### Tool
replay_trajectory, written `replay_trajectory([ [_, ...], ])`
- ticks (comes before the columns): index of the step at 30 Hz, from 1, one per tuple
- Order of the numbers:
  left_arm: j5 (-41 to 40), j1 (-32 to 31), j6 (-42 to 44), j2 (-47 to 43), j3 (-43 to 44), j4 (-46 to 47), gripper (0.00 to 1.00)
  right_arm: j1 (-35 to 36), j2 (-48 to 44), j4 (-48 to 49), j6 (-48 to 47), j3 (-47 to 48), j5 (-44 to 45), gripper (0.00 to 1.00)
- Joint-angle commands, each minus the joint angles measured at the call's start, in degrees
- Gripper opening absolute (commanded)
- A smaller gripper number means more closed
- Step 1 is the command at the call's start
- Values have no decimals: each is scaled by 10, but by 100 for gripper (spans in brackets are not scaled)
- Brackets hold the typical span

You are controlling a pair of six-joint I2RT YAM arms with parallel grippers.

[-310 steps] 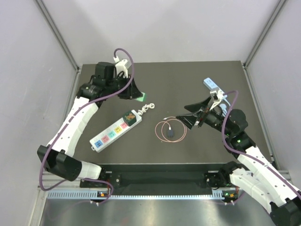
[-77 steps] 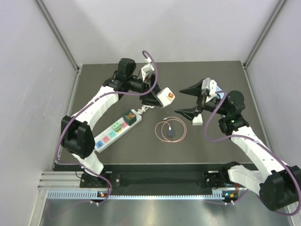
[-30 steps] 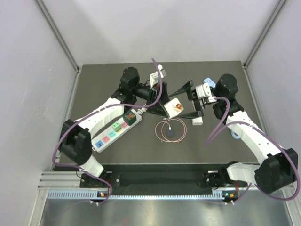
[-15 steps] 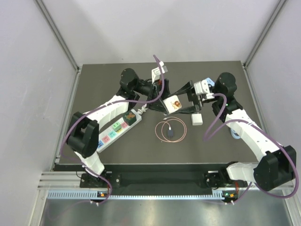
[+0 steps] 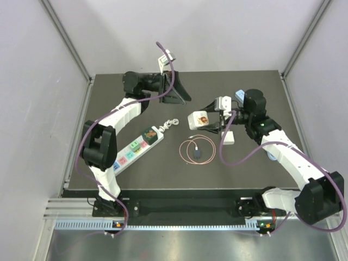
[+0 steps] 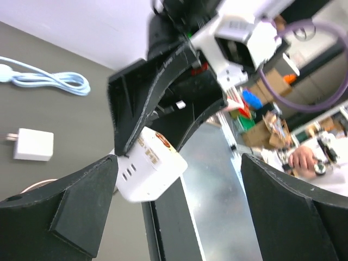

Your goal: Insert the plug

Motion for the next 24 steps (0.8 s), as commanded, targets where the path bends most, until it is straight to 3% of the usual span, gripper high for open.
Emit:
replay_trajectory([
  [1,-47,35,-21,2,20,21,99,2,-51,63,15,-29,86,0],
  [2,-60,45,43,-3,19,-33,99,3,-59,81,49,-38,105,0],
  [4,-114,69,162,-35,19,-271,99,2,-80,103,70,-55,155,0],
  [5,-148,75,352,-52,27,-386,99,2,-87,111,83,-59,170,0],
  [6,-196,77,467,-68,46,-518,99,3,-93,122,104,-63,183,0],
  [7,-332,67,558,-88,95,-757,99,3,-107,132,119,-73,212,0],
  [8,-370,61,642,-94,106,-796,99,4,-113,142,147,-78,229,0],
  [9,-388,60,646,-100,108,-811,99,3,-119,149,156,-79,243,0],
  [13,-539,55,639,-123,104,-869,99,7,-133,153,230,-77,341,0],
  [17,-670,44,591,-138,111,-959,99,18,-143,153,256,-96,379,0],
  [20,-710,17,631,-139,140,-1047,99,47,-148,142,244,-109,426,0],
  [24,-657,-49,632,-194,74,-999,99,86,-151,134,241,-120,474,0],
])
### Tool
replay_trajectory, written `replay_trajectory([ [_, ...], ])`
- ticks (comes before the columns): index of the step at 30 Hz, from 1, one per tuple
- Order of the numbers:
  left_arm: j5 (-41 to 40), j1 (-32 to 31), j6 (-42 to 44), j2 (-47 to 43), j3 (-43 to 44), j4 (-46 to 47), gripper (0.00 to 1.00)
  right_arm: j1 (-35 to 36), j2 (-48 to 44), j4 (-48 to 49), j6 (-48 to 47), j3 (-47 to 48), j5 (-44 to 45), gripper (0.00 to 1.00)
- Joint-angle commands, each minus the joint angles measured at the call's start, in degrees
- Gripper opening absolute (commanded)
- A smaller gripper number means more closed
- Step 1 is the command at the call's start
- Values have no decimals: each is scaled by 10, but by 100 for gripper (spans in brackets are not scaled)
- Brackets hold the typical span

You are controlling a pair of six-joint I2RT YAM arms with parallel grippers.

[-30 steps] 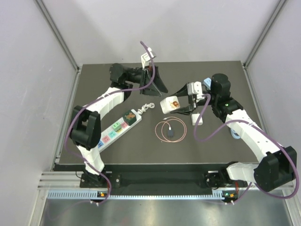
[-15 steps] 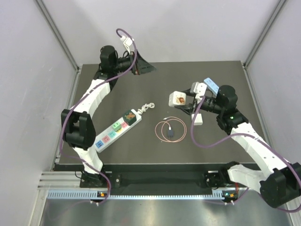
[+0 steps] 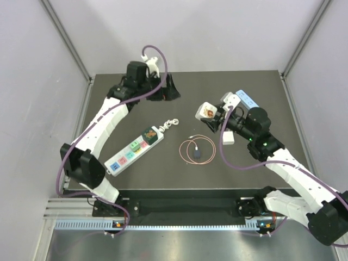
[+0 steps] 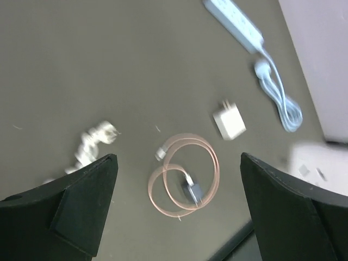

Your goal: Insert the plug

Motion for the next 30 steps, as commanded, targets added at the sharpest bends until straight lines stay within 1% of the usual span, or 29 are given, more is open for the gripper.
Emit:
replay_trajectory([
  [1,10,-60,23,-70,-54,-8,98,33,-13,23,17,2,71,0],
  [2,31,-69,18,-76,-64,3,96,36,-8,18,24,6,75,0],
  [3,61,-80,15,-86,-72,21,91,38,-3,-2,36,12,76,0],
  [4,72,-83,11,-90,-81,22,88,42,8,-15,41,26,74,0],
  [5,78,-86,11,-91,-82,21,81,46,14,-35,44,30,71,0],
  [6,84,-93,13,-93,-80,15,80,48,18,-40,42,34,68,0],
  [9,91,-115,21,-87,-68,-14,80,61,23,-28,40,25,57,0],
  [10,72,-124,22,-84,-58,-34,81,67,20,-22,40,19,56,0],
  [13,18,-165,32,-77,-44,-52,85,77,25,-13,46,23,65,0],
  [18,-23,-209,24,-65,-46,-46,86,92,42,-18,49,38,70,0],
  [23,-48,-231,19,-59,-57,-29,85,107,53,-7,58,36,88,0],
  [30,-106,-248,22,-34,-65,-46,83,111,44,32,81,14,109,0],
])
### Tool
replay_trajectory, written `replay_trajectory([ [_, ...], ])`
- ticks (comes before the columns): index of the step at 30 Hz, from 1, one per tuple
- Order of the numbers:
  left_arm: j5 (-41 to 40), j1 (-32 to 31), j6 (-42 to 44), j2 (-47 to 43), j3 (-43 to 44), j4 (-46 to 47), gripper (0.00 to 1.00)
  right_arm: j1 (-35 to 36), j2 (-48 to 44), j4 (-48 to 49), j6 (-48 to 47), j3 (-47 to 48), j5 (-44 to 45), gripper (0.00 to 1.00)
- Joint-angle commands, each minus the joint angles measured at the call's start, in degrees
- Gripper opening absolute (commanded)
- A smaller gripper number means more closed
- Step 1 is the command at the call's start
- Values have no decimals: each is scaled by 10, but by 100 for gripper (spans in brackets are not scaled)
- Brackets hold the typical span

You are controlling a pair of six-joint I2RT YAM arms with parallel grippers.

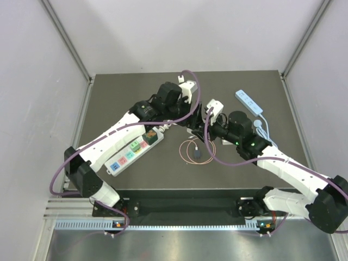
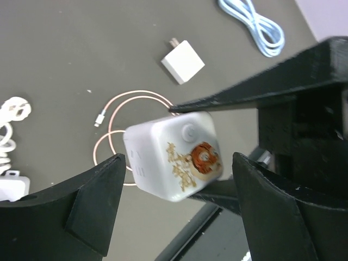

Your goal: Insert the plug

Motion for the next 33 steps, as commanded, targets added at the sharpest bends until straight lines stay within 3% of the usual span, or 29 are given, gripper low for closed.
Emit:
replay_trajectory([
  [1,-29,-16,1,14,-2,-15,84,9,-16,106,28,11,25,0],
  [12,-45,-23,15,43,-17,-35,74,9,13,133,40,16,37,0],
  [15,-39,-25,15,55,-21,-32,67,10,22,138,61,23,36,0],
  [18,-26,-25,16,63,-24,-23,53,9,30,134,67,30,41,0],
  [19,-26,-25,16,66,-23,-23,45,9,31,131,69,31,43,0],
  [20,-28,-25,14,70,-22,-25,27,9,33,130,69,31,43,0],
  [21,-40,-25,13,73,-21,-28,21,10,30,128,69,29,43,0],
  [23,-53,-24,4,72,-16,-32,18,10,27,124,64,22,44,0],
  [26,-39,-17,-11,71,4,-42,22,9,19,122,54,0,39,0],
  [28,-2,-12,-21,70,18,-53,42,9,11,126,48,-19,30,0],
  [33,38,13,-13,46,39,-84,62,5,-39,146,12,-59,16,0],
])
